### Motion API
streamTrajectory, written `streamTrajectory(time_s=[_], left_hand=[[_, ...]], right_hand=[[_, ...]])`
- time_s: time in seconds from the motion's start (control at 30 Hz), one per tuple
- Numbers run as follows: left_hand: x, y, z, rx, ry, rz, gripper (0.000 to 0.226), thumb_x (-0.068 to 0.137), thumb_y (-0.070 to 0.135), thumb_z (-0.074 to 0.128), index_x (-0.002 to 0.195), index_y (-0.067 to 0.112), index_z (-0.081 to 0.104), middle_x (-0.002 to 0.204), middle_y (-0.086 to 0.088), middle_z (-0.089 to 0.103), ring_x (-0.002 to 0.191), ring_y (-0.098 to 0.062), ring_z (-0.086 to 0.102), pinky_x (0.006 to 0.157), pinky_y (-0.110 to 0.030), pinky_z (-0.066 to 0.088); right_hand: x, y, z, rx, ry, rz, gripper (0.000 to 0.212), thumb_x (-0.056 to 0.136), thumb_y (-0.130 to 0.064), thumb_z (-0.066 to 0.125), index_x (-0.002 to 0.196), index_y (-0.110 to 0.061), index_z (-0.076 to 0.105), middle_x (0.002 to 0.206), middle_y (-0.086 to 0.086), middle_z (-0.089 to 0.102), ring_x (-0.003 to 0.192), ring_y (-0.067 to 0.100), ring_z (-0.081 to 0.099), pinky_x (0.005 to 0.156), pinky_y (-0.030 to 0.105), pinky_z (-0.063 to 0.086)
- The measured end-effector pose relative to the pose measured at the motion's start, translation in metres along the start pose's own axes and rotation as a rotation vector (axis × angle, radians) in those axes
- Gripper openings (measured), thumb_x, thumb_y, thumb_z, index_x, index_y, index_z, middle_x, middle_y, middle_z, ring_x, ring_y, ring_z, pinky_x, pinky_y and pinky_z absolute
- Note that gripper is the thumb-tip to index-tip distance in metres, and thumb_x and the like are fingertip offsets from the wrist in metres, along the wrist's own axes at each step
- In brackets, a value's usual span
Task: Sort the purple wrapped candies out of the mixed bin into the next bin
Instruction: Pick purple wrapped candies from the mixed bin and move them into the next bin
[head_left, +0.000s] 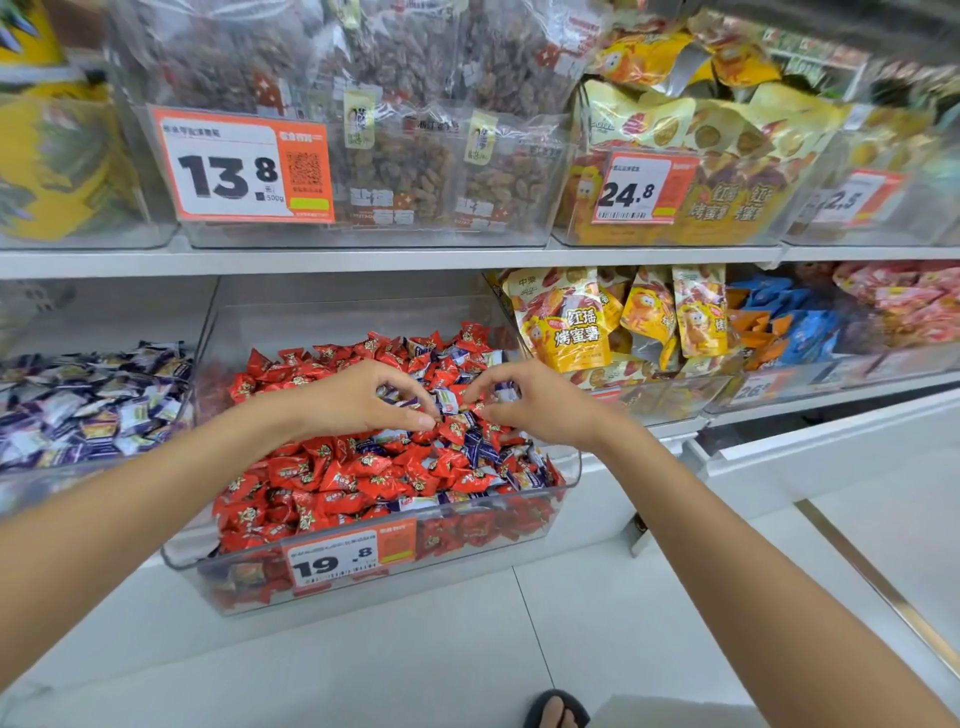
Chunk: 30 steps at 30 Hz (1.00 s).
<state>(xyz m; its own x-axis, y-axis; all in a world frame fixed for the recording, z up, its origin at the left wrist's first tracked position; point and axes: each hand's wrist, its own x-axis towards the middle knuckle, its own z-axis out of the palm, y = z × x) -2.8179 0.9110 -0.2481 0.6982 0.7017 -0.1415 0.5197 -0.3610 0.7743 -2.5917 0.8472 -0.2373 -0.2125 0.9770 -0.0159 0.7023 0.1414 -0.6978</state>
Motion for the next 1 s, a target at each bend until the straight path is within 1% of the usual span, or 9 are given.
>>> streamTrajectory(time_s=[0.17,0.27,0.4,0.5,0.67,0.77,0.83,0.93,1.0], left_hand=[[0.012,0.014,0.018,0.159,-0.097,0.026,0.032,0.077,0.045,0.076,0.107,0.037,0.072,0.110,0.025,0.062,0.103,0.010,0.053,0.092,-0.018,0.037],[0.013,0.016,0.028,0.322,-0.215,0.017,0.041,0.075,0.043,0.079,0.113,0.031,0.070,0.095,0.027,0.058,0.085,0.013,0.052,0.076,-0.012,0.037],[0.010,0.009,0.018,0.361,-0.104,0.019,0.020,0.076,0.030,0.081,0.094,0.026,0.074,0.103,0.014,0.068,0.096,-0.004,0.059,0.085,-0.025,0.042],[-0.006,0.003,-0.011,0.358,0.029,-0.044,0.012,0.077,0.028,0.080,0.087,0.027,0.074,0.095,0.013,0.065,0.086,-0.008,0.057,0.080,-0.024,0.041],[-0.029,-0.018,-0.046,0.416,0.194,-0.151,0.031,0.076,0.037,0.080,0.106,0.035,0.071,0.128,0.005,0.063,0.116,-0.016,0.057,0.095,-0.031,0.042],[-0.034,-0.009,-0.036,0.268,0.207,-0.086,0.032,0.077,0.038,0.077,0.108,0.035,0.070,0.119,0.002,0.064,0.108,-0.009,0.059,0.097,-0.037,0.043],[-0.033,-0.006,-0.028,0.208,0.165,-0.057,0.033,0.074,0.046,0.077,0.105,0.037,0.071,0.121,-0.009,0.053,0.107,-0.009,0.047,0.091,-0.032,0.046],[-0.034,-0.014,-0.025,0.210,0.124,-0.060,0.045,0.061,0.071,0.074,0.098,0.047,0.071,0.100,0.016,0.060,0.086,-0.002,0.056,0.085,-0.028,0.042],[-0.035,-0.016,-0.029,0.148,0.182,-0.070,0.029,0.070,0.054,0.077,0.095,0.041,0.073,0.096,0.025,0.065,0.084,0.004,0.060,0.081,-0.024,0.045]], right_hand=[[-0.005,-0.002,0.001,0.149,0.169,-0.037,0.008,0.093,-0.014,0.064,0.087,-0.009,0.061,0.081,-0.011,0.058,0.063,-0.002,0.053,0.064,0.015,0.040],[-0.011,-0.001,-0.002,0.106,0.166,-0.071,0.006,0.092,-0.014,0.066,0.093,-0.009,0.063,0.091,-0.014,0.057,0.078,0.000,0.054,0.073,0.013,0.043],[-0.016,0.007,-0.002,0.101,0.120,-0.038,0.004,0.090,-0.017,0.068,0.093,-0.015,0.066,0.105,-0.010,0.057,0.085,0.015,0.062,0.088,0.039,0.051],[-0.018,0.008,-0.002,0.043,0.081,-0.032,0.006,0.089,-0.019,0.070,0.094,-0.019,0.068,0.106,-0.010,0.060,0.105,0.013,0.057,0.096,0.034,0.044],[-0.009,0.006,0.015,-0.038,-0.104,0.057,0.038,0.087,-0.029,0.072,0.124,-0.025,0.065,0.132,-0.005,0.060,0.125,0.017,0.052,0.106,0.039,0.042],[0.000,0.006,0.035,-0.185,-0.335,0.085,0.055,0.086,-0.031,0.073,0.137,-0.027,0.054,0.138,-0.005,0.054,0.131,0.019,0.046,0.109,0.041,0.039],[0.006,0.006,0.042,-0.216,-0.371,0.070,0.038,0.086,-0.027,0.073,0.124,-0.023,0.065,0.136,-0.004,0.057,0.126,0.019,0.050,0.107,0.043,0.040],[0.013,0.005,0.034,-0.161,-0.323,0.053,0.013,0.086,-0.022,0.074,0.098,-0.018,0.074,0.106,-0.012,0.066,0.101,0.012,0.060,0.099,0.043,0.046],[0.016,-0.005,0.022,-0.074,-0.255,0.037,0.007,0.087,-0.022,0.073,0.092,-0.017,0.073,0.093,-0.015,0.064,0.088,0.002,0.058,0.092,0.034,0.043]])
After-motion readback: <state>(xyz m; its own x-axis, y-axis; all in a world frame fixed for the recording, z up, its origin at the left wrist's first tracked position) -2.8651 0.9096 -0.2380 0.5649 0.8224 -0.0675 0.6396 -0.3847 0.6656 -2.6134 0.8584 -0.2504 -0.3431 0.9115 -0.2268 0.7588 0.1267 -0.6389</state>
